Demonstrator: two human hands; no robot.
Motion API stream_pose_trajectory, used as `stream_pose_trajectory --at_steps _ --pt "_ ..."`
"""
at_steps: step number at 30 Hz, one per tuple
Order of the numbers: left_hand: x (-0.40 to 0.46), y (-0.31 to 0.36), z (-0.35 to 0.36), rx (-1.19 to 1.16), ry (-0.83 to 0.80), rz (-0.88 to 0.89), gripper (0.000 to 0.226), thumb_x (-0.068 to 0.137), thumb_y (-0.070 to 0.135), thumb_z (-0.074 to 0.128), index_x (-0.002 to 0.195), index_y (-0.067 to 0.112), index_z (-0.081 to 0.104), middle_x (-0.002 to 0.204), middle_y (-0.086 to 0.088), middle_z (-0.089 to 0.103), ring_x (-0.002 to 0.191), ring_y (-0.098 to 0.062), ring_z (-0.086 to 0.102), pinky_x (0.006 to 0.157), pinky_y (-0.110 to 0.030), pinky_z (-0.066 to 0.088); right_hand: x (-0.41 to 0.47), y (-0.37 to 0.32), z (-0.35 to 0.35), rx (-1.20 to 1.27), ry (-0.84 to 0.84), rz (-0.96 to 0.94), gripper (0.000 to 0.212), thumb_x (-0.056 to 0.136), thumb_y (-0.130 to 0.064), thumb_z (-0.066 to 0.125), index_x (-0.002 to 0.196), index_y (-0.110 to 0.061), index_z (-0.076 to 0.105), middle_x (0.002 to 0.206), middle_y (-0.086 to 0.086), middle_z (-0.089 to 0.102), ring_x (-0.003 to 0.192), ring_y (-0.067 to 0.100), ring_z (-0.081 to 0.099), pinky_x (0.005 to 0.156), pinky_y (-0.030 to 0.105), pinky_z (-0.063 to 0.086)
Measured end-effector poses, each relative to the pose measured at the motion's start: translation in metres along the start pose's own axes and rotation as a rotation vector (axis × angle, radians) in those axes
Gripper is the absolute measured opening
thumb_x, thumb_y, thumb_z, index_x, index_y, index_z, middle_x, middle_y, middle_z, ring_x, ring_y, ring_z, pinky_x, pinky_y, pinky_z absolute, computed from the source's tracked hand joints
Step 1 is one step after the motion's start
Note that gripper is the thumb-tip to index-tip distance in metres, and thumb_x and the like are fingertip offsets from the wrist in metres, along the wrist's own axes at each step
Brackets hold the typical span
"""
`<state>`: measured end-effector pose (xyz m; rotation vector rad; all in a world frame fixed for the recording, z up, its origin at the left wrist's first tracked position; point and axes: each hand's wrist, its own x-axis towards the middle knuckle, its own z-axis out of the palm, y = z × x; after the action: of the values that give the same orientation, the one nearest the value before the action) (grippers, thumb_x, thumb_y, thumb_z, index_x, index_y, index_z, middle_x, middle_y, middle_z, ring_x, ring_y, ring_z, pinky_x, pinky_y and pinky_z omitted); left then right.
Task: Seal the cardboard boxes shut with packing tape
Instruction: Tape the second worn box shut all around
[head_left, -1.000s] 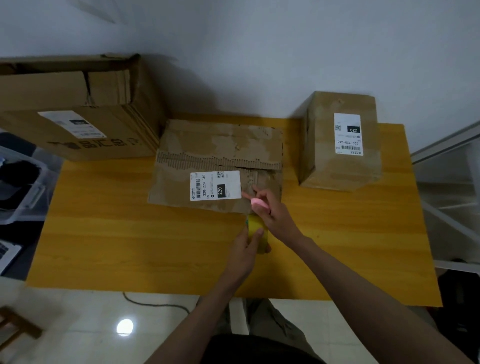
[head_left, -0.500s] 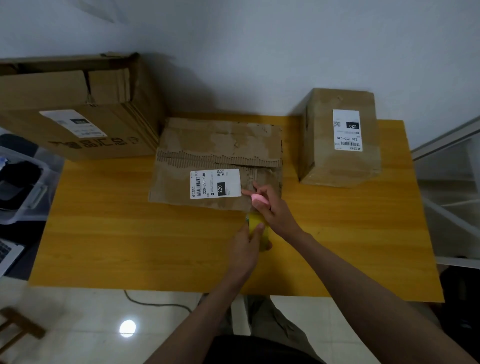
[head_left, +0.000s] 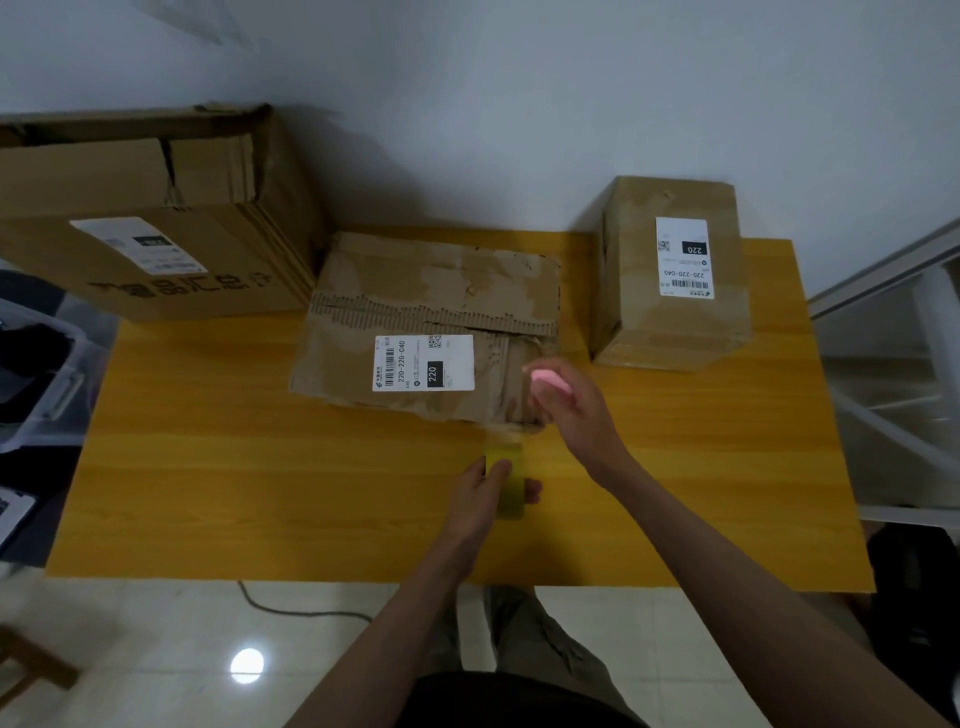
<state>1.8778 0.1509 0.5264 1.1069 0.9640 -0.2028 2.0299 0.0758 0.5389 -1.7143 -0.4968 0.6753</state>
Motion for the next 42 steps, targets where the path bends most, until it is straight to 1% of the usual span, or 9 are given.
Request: stream_pose_trajectory --at_steps 4,8,12,14,17,26,34,39,42 --pt "0.003 0.002 -0.001 0.013 0.016 -0.020 0.034 0.107 0.023 0.044 0.129 -0.001 0.054 0.086 -0.016 0.076 0.075 -0.023 0.071 0.085 -0.046 0.055 -0.017 -0.001 -0.007 0.267 -0.116 0.262 0.033 0.108 -0.021 0.040 0.124 -0.018 0.068 0.074 0.002 0.041 0.058 0.015 0.034 0.053 0.031 0.031" --pt "0.005 0.001 -0.001 0.026 0.048 -0.041 0.052 0.107 0.035 0.047 0.146 0.001 0.042 0.076 -0.014 0.071 0.066 -0.017 0.067 0.068 -0.026 0.053 -0.027 -0.001 -0.007 0.355 -0.145 0.378 0.040 0.106 -0.010 0.032 0.130 -0.017 0.063 0.077 0.004 0.040 0.064 0.014 0.037 0.057 0.029 0.032" --pt "0.003 0.004 0.002 0.032 0.084 0.022 0.044 0.108 0.038 0.044 0.111 -0.002 0.063 0.073 -0.015 0.070 0.058 -0.012 0.065 0.057 -0.022 0.051 -0.030 -0.007 -0.008 0.312 -0.185 0.311 0.034 0.104 -0.003 0.041 0.128 -0.013 0.064 0.095 0.012 0.057 0.081 0.019 0.056 0.072 0.029 0.046" --pt "0.004 0.005 0.001 0.025 0.077 0.011 0.041 0.108 0.035 0.045 0.104 0.000 0.066 0.076 -0.013 0.075 0.065 -0.016 0.070 0.067 -0.029 0.056 -0.031 -0.008 -0.009 0.243 -0.206 0.272 0.029 0.104 -0.007 0.046 0.126 -0.013 0.064 0.106 0.013 0.064 0.094 0.022 0.064 0.080 0.030 0.052" --pt "0.008 0.006 -0.002 0.016 0.065 0.006 0.032 0.107 0.032 0.047 0.112 0.008 0.067 0.084 -0.010 0.078 0.080 -0.024 0.075 0.088 -0.043 0.056 -0.031 -0.007 -0.012 0.185 -0.241 0.230 0.025 0.105 -0.012 0.050 0.127 -0.012 0.062 0.115 0.011 0.067 0.104 0.025 0.066 0.086 0.032 0.055" --pt "0.010 0.010 0.001 0.080 0.089 0.030 0.030 0.106 0.030 0.045 0.110 0.009 0.066 0.076 -0.009 0.074 0.064 -0.012 0.066 0.067 -0.030 0.051 -0.026 0.003 -0.001 -0.252 -0.111 0.057 0.011 0.090 -0.003 0.068 0.100 -0.008 0.070 0.089 -0.002 0.069 0.076 0.008 0.067 0.065 0.019 0.052" --pt "0.011 0.008 0.008 0.012 0.173 0.065 0.036 0.106 0.042 0.047 0.108 0.013 0.070 0.075 -0.010 0.075 0.065 -0.017 0.070 0.071 -0.036 0.057 -0.016 0.007 0.020 -0.491 -0.094 -0.071 0.008 0.087 -0.006 0.070 0.090 -0.013 0.067 0.080 -0.020 0.057 0.076 -0.007 0.055 0.063 0.010 0.039" --pt "0.009 0.011 0.008 -0.003 0.180 0.038 0.041 0.107 0.044 0.044 0.109 0.011 0.068 0.074 -0.009 0.075 0.062 -0.014 0.069 0.068 -0.032 0.055 -0.006 0.014 0.027 -0.551 -0.121 -0.075 0.005 0.086 -0.009 0.069 0.090 -0.013 0.067 0.086 -0.003 0.064 0.079 0.009 0.056 0.066 0.023 0.044" --pt "0.008 0.012 0.009 0.010 0.182 0.042 0.043 0.107 0.044 0.043 0.111 0.008 0.067 0.073 -0.009 0.075 0.061 -0.013 0.069 0.065 -0.030 0.053 -0.005 0.013 0.029 -0.573 -0.137 -0.097 0.006 0.086 -0.009 0.068 0.090 -0.012 0.066 0.087 -0.003 0.062 0.080 0.012 0.055 0.067 0.024 0.042"
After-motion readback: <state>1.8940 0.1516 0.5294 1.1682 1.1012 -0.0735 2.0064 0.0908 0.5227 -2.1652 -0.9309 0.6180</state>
